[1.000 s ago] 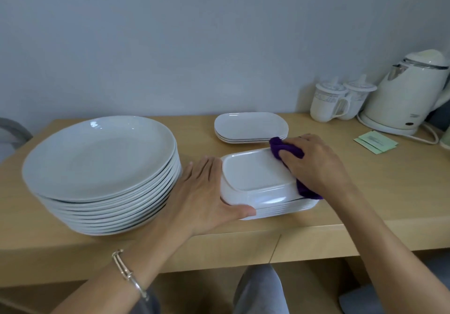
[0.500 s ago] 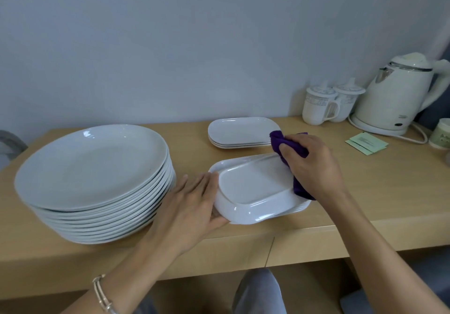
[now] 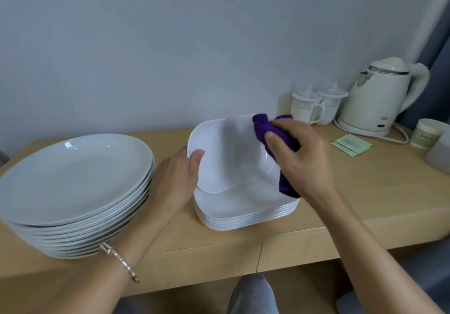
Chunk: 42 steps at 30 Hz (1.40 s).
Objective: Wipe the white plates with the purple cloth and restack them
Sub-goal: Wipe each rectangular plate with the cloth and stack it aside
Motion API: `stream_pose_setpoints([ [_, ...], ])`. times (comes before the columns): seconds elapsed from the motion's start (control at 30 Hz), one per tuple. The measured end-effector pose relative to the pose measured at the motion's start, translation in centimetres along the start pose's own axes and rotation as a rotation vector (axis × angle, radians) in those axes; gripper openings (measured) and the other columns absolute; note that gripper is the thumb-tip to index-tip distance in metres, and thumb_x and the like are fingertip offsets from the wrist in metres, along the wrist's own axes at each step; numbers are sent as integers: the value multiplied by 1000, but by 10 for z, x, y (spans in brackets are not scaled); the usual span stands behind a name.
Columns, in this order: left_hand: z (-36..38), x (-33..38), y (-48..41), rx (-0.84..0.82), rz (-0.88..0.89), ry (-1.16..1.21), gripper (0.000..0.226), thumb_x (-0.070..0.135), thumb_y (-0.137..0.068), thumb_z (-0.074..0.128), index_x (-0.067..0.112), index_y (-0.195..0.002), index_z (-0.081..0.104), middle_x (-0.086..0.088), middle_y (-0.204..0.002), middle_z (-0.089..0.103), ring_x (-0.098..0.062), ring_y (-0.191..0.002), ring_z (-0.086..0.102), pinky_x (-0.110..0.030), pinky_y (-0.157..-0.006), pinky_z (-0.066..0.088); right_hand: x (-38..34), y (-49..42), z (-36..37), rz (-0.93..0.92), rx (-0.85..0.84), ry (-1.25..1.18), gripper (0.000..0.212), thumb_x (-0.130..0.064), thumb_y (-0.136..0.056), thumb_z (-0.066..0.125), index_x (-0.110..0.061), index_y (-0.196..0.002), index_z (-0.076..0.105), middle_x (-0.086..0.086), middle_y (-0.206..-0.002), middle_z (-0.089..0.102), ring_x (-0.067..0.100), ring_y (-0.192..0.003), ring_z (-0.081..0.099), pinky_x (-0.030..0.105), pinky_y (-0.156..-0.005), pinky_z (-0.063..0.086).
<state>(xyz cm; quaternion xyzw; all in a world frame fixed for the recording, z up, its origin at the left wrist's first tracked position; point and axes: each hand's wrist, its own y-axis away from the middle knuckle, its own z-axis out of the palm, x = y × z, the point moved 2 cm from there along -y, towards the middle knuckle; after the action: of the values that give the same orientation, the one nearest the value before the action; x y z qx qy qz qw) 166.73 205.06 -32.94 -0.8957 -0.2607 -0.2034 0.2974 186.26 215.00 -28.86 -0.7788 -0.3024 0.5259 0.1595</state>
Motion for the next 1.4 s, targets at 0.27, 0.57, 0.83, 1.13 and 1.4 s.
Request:
stream_pose_setpoints([
  [0.27, 23, 0, -53, -41, -189, 173, 48, 38, -106, 32, 1, -102, 62, -18, -92, 70, -35, -82, 68, -41, -76, 53, 39, 2, 36, 77, -265, 207, 23, -28, -88, 61, -26, -109, 68, -9, -108, 61, 9, -101, 54, 18, -82, 37],
  [0.57, 57, -9, -97, -152, -525, 467, 40, 36, -106, 38, 2, -94, 57, -12, -60, 56, -23, -48, 54, -35, -59, 55, 50, 13, 52, 76, -434, 486, 34, -40, -92, 50, -35, -125, 58, -14, -132, 50, 12, -127, 36, 32, -99, 36],
  [0.83, 78, -12, -125, -214, -414, 122, 43, 43, -101, 45, 4, -91, 62, -18, -93, 72, -34, -89, 70, -41, -86, 56, 52, 14, 53, 51, -410, 499, 34, -40, -92, 51, -34, -125, 58, -12, -130, 51, 14, -127, 37, 31, -95, 37],
  [1.13, 86, -18, -131, -295, -402, -77, 41, 23, -98, 52, 1, -132, 45, -23, -135, 51, -41, -121, 54, -44, -98, 48, 52, 15, 53, 27, -397, 506, 34, -42, -92, 49, -35, -124, 58, -12, -130, 51, 13, -126, 38, 31, -97, 38],
  [1.4, 80, -3, -113, -258, -287, -93, 48, 17, -99, 43, 6, -144, 35, -21, -143, 37, -41, -131, 41, -46, -103, 38, 52, 15, 53, 40, -404, 512, 34, -44, -92, 48, -38, -124, 57, -15, -129, 51, 11, -126, 36, 31, -98, 37],
])
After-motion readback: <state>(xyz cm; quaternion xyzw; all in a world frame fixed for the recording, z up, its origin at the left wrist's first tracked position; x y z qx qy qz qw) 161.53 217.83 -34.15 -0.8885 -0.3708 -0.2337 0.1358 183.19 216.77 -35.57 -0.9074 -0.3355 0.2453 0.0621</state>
